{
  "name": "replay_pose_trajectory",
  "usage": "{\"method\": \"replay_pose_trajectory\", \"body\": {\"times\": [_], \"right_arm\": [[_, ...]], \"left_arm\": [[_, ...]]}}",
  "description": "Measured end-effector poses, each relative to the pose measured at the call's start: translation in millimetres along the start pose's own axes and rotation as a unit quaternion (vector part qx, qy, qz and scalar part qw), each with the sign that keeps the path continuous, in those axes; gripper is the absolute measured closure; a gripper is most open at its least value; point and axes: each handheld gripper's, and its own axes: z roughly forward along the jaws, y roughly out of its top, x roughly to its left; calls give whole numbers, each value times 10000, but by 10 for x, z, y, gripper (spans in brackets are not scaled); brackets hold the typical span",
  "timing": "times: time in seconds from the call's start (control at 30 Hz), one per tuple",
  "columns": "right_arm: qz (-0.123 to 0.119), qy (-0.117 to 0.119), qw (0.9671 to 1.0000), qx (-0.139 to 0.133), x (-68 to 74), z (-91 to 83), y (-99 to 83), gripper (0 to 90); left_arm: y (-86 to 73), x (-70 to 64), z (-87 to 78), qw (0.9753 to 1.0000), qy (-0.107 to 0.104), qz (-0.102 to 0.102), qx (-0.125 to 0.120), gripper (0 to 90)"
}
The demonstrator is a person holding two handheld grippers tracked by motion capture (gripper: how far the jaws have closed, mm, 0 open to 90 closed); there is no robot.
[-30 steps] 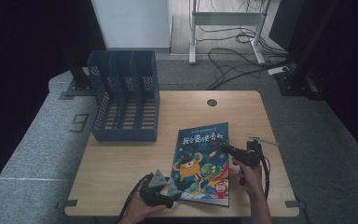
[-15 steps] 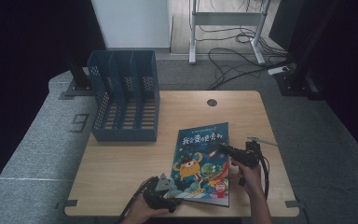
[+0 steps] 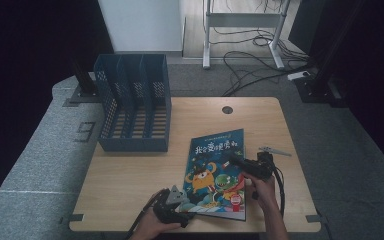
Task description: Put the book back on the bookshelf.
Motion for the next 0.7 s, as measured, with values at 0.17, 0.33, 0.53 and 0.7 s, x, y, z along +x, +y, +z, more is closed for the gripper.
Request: {"method": "replay_pose_trajectory", "body": {"times": [0.17,0.33,0.53,0.7], "right_arm": [[-270,-41,9995,-159,126,-63,41,711],[-630,-16,9971,-437,256,-141,79,712],[-1036,90,9926,-634,396,-193,96,712],[-1397,218,9866,-820,513,-238,101,713]], "left_arm": [[2,20,-7,9999,-48,-112,-21,155],[3,38,-11,9997,-48,-216,-51,169],[2,31,-5,9998,-13,-208,-60,163],[7,35,-2,9998,-9,-210,-57,163]]}}
